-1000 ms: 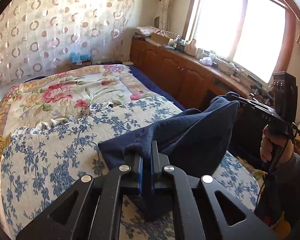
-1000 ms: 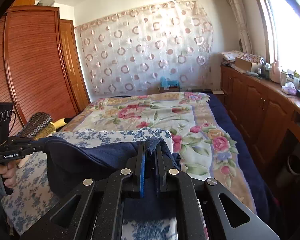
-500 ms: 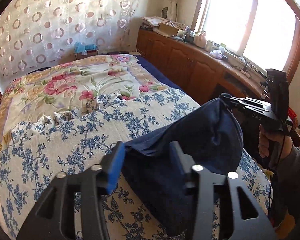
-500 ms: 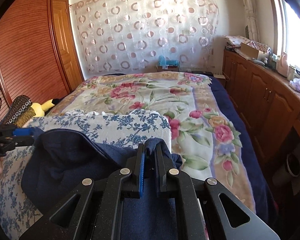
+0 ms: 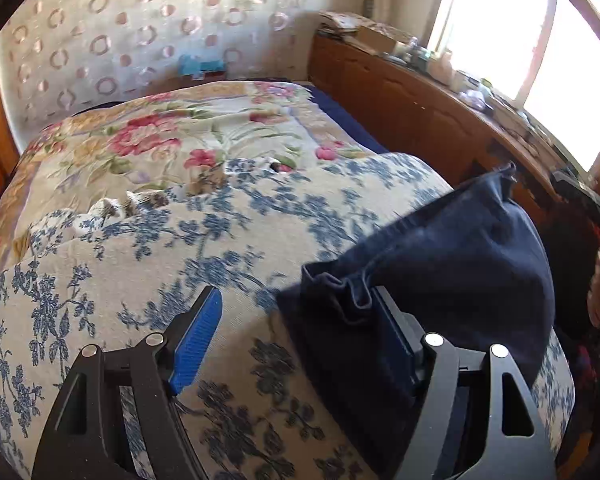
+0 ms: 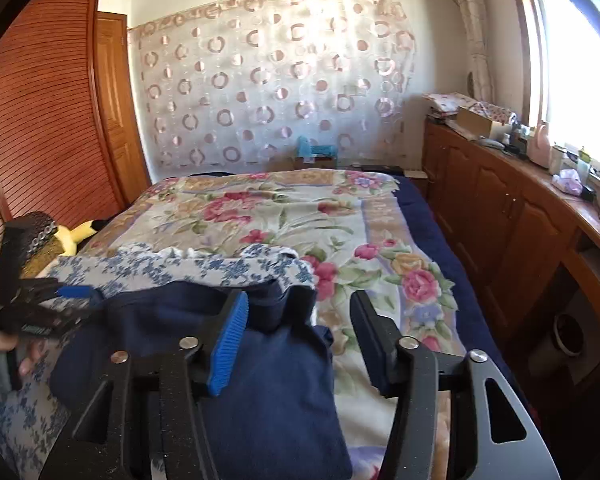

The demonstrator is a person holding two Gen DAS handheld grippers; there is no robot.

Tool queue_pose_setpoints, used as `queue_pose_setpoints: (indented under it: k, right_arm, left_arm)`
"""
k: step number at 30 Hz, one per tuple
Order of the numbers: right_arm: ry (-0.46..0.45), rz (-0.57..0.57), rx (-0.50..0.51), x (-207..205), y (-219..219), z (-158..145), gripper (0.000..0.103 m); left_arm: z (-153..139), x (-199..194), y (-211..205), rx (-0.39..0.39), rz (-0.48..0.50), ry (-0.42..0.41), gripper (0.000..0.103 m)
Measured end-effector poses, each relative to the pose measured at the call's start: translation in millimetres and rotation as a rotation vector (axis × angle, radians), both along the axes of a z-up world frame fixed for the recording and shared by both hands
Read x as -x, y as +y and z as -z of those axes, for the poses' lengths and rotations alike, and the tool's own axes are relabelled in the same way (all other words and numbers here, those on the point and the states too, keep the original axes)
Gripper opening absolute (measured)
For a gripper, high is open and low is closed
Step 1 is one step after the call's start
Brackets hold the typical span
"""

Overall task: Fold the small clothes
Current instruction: 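Lift the folded shirt with both tools and carry it toward the wardrobe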

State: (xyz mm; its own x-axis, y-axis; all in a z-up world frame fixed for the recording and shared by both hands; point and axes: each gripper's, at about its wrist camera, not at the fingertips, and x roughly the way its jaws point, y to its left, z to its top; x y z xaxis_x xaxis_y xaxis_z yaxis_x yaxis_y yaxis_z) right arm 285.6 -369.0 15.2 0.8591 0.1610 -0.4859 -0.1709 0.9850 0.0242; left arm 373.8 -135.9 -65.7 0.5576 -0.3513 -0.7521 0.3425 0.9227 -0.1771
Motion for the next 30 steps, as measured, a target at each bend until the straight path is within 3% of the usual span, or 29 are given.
queue_pose_setpoints:
  k: [6, 16, 19, 20, 21, 24, 25, 30]
  right_arm:
    - [0.128, -0.055, 0.009, 3.2, 5.2, 25.4, 0.068]
    - [0.309, -0.073, -0.088, -30.1, -2.0, 42.4, 0.078]
    - [0.317, -0.076, -0.107, -38.4, -1.1, 34.7, 0.078]
    - [0.320, -0.080, -0.109, -37.8, -1.5, 35.1, 0.077]
    - [0.325, -0.085, -0.112, -37.4, -1.0, 35.3, 0.075]
    - [0.326, -0.101, -0.109, -37.2, 1.6, 35.2, 0.067]
    - [0.324, -0.109, -0.102, -36.7, 3.1, 35.5, 0.059]
    - [0.312, -0.139, -0.063, -37.0, 8.4, 39.4, 0.037]
  left_arm:
    - [0.6, -3.8, 2.6, 0.014, -0.033, -0.007, 0.076]
    - [6.3, 7.5, 1.8, 0.049, 0.008, 0.023, 0.075]
    - [9.2, 5.6, -0.7, 0.084, 0.024, 0.053, 0.065]
    - [11.0, 4.6, -2.4, 0.095, 0.030, 0.066, 0.057]
    - [12.9, 4.1, -3.7, 0.117, 0.041, 0.085, 0.045]
    - [11.8, 5.6, -8.0, 0.122, 0.049, 0.091, 0.039]
    - [10.6, 6.6, -8.9, 0.120, 0.053, 0.085, 0.036]
    - [5.3, 11.8, -15.8, 0.102, 0.074, 0.076, 0.015]
